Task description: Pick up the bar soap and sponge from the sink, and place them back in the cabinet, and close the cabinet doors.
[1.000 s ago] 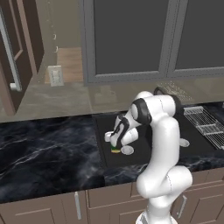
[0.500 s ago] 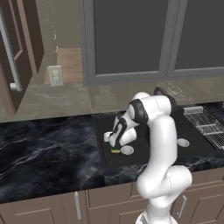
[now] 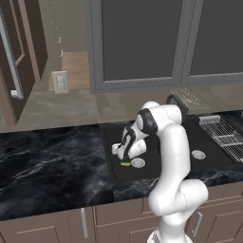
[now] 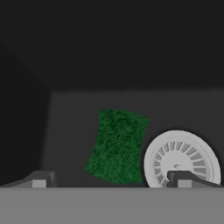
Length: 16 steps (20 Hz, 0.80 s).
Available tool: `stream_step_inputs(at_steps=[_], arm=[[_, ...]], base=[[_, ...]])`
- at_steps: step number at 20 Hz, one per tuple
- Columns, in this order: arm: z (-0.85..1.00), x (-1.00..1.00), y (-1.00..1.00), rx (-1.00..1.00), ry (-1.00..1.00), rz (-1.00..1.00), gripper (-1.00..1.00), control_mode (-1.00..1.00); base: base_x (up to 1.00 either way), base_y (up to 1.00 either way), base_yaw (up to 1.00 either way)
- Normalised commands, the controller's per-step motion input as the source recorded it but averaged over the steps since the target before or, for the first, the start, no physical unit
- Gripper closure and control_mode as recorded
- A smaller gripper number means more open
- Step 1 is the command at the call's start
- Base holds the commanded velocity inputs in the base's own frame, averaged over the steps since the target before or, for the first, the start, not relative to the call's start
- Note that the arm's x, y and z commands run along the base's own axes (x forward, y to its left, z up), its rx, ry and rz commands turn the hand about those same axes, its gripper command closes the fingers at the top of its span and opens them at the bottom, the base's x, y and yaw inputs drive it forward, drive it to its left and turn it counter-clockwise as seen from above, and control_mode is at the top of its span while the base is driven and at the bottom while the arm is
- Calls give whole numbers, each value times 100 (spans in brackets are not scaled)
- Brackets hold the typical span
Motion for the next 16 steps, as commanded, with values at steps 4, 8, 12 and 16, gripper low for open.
stream_step_inputs(at_steps=[4, 8, 12, 16], arm=[[-4, 5, 0, 2, 2, 0, -100, -100], [-2, 1, 0, 2, 2, 0, -100, -100], [-1, 1, -1, 3, 1, 0, -100, -100], [0, 1, -9, 3, 0, 0, -100, -100]], base=[[0, 0, 0], [0, 0, 0], [0, 0, 0], [0, 0, 0]])
